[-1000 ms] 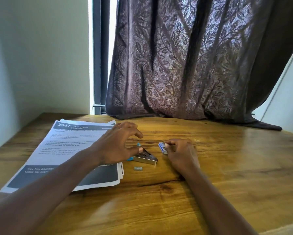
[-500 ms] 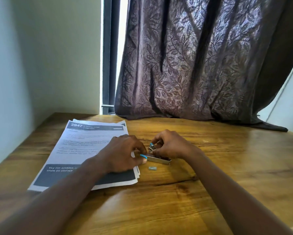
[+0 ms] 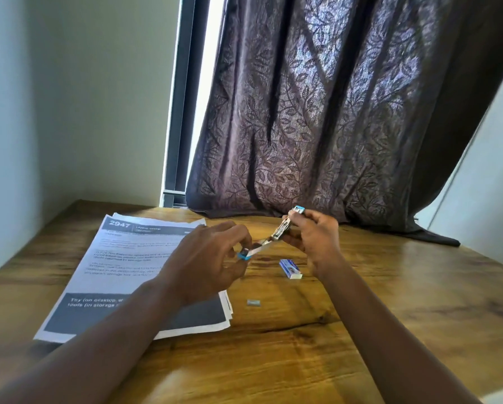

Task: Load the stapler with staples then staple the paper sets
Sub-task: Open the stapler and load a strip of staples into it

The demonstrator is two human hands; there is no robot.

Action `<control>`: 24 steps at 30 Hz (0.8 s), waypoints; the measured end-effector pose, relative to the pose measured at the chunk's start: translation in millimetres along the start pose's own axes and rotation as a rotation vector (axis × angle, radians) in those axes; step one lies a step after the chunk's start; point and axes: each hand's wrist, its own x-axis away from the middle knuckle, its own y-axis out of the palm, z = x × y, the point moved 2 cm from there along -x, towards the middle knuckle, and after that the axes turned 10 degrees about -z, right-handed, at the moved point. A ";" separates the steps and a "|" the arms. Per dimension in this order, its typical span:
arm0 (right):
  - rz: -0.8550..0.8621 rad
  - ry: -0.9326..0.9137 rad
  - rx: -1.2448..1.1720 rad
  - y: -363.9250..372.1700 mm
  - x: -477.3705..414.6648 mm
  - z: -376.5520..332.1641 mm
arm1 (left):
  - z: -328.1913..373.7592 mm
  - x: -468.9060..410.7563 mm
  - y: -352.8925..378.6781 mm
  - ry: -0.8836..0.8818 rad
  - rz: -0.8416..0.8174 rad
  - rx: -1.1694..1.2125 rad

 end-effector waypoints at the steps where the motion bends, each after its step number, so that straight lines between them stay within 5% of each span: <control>1: 0.004 0.036 -0.142 1.4 -3.1 -1.2 | 2.1 -0.8 -0.3 0.024 0.032 -0.021; 8: -0.010 0.093 -0.481 21.6 -6.6 18.4 | 3.1 3.0 1.0 0.034 0.036 -0.020; 13: -0.034 -0.027 -0.311 30.3 -5.2 46.1 | 0.5 3.7 12.5 -0.092 0.011 0.236; 19: -0.371 -0.016 -0.261 45.4 14.7 46.0 | -2.6 0.3 14.0 -0.148 0.129 0.241; 24: -0.417 -0.026 -0.316 52.9 28.6 42.7 | -1.9 1.5 13.4 -0.129 0.176 0.195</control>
